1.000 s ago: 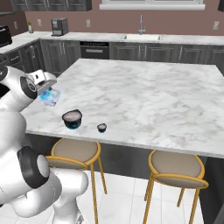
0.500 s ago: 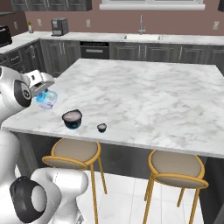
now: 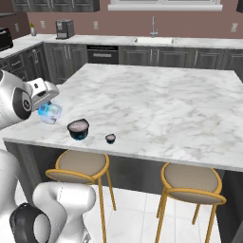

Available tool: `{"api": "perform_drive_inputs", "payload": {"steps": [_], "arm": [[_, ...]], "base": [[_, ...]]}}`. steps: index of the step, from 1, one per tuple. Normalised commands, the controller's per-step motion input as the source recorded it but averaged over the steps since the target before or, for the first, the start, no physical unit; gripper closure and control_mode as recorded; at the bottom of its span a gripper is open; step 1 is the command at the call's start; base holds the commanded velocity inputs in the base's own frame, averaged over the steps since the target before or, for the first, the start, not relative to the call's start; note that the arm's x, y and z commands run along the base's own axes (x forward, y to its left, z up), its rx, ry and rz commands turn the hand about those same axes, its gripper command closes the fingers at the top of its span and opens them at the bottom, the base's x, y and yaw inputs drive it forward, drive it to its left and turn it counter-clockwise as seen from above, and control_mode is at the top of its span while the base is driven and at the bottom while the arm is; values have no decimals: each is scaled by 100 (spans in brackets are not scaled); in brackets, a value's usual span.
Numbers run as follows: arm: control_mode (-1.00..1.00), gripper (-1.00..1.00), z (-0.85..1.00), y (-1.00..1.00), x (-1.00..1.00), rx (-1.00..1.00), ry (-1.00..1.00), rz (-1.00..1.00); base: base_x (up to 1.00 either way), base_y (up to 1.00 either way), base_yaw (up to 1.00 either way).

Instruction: Stack the yogurt containers by placing the smaller containers on top of the larger containers.

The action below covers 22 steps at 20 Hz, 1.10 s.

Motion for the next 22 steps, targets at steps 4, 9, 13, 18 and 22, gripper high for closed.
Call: {"api": "perform_drive_inputs", "payload": {"steps": [4, 9, 13, 18, 22], "arm": [[-100, 100, 0, -3, -10, -2, 13, 2], [-100, 100, 0, 0, -6, -8, 7, 2], [-100, 100, -3, 0, -2, -16, 3, 3], [-100, 100, -8, 0, 0, -18, 0, 4], [-100, 100, -15, 0, 0, -13, 0, 5]], "base": [[0, 0, 0], [0, 0, 0], [0, 0, 0], [0, 0, 0], [0, 0, 0]]}}
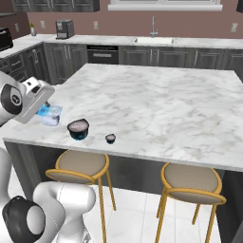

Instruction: Stack the yogurt containers by placing the smaller containers on top of the larger containers.

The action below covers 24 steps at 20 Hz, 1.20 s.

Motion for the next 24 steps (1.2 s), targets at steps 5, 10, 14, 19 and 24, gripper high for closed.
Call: {"api": "perform_drive_inputs", "payload": {"steps": [5, 10, 14, 19, 24], "arm": [[-100, 100, -13, 0, 0, -8, 0, 5], [-100, 100, -9, 0, 8, -1, 0, 0], [-100, 100, -20, 0, 23, 0, 0, 1], [-100, 100, -20, 0, 30, 0, 0, 2], [-100, 100, -21, 0, 31, 0, 0, 2]], "base": [[0, 0, 0], [0, 0, 0], [0, 0, 0], [0, 0, 0], [0, 0, 0]]}}
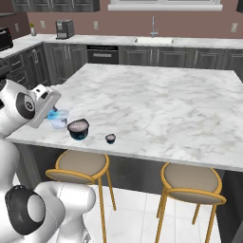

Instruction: Stack the yogurt containers by placing the smaller containers on top of the larger containers.

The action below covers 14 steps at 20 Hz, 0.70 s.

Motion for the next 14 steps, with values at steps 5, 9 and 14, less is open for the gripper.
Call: {"api": "perform_drive_inputs", "payload": {"steps": [5, 9, 14], "arm": [[-100, 100, -22, 6, 31, 0, 0, 1], [-100, 100, -24, 9, 29, 0, 0, 0], [-100, 100, -24, 9, 29, 0, 0, 0]], "base": [[0, 0, 0], [0, 0, 0], [0, 0, 0]]}}
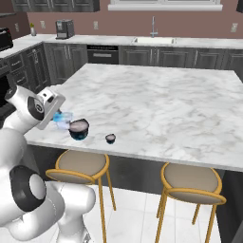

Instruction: Stack the yogurt containers by placing the smaller containers on top of the larger containers.

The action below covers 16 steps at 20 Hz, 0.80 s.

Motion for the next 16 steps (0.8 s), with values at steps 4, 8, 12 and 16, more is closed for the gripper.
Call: {"api": "perform_drive_inputs", "payload": {"steps": [4, 8, 12, 16], "arm": [[-100, 100, -21, 2, 27, -1, 0, 0], [-100, 100, -18, 0, 25, -1, 0, 0], [-100, 100, -17, 0, 25, -1, 0, 0], [-100, 100, -15, 0, 25, -1, 1, 0]], "base": [[0, 0, 0], [0, 0, 0], [0, 0, 0], [0, 0, 0]]}}
